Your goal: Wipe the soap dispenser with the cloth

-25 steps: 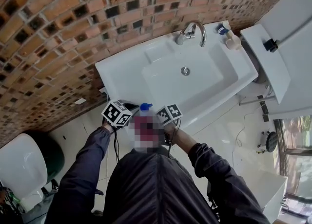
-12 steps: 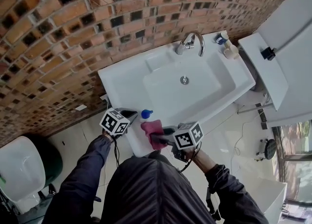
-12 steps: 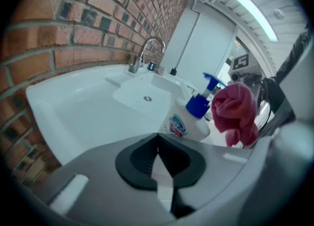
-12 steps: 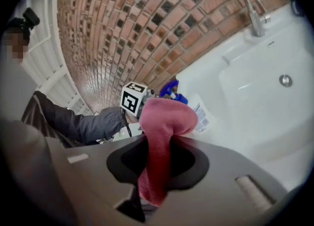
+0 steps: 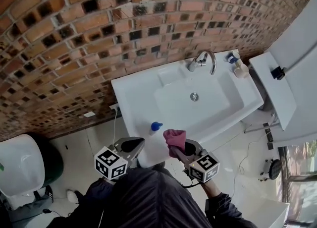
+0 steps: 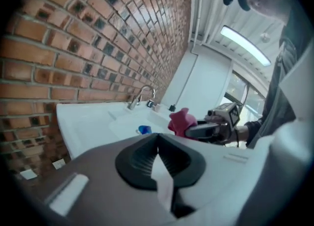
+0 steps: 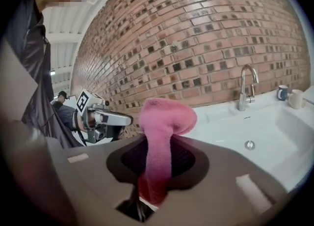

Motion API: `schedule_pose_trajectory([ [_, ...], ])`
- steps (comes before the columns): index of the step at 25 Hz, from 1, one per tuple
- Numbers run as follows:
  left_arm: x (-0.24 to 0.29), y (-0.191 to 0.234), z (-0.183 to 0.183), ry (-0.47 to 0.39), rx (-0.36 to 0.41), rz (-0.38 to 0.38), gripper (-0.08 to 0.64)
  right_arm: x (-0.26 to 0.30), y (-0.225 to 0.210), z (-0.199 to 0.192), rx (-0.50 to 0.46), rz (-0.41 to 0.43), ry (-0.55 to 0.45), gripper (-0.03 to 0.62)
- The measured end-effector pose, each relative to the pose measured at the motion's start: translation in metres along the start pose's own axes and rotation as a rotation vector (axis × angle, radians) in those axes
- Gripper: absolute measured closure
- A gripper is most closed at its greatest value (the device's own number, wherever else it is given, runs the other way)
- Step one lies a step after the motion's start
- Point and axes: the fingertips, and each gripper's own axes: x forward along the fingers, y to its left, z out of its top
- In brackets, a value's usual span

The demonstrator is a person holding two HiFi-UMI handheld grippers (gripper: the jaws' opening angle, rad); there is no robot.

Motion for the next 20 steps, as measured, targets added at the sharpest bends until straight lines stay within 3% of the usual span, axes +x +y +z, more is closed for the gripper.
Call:
schedule_pose_trajectory([
  [3,0.000,-0.005,-0.001,0.000,0.005,-0.014,0.560,0.000,-0.004,-0.003,0.065,-0.008,-0.015,0.504],
  [11,0.001,0.001,0.009,-0.007,0.020,-0.027,0.560,0.010,-0.003,0.012,0.004,0.001,-0.008,0.509],
  [20,0.007,-0.009,0.005,0.013,0.018,-0.057,0.560,0.004,-0.003,0.014,0.024,-0.004,-0.018,0.508],
])
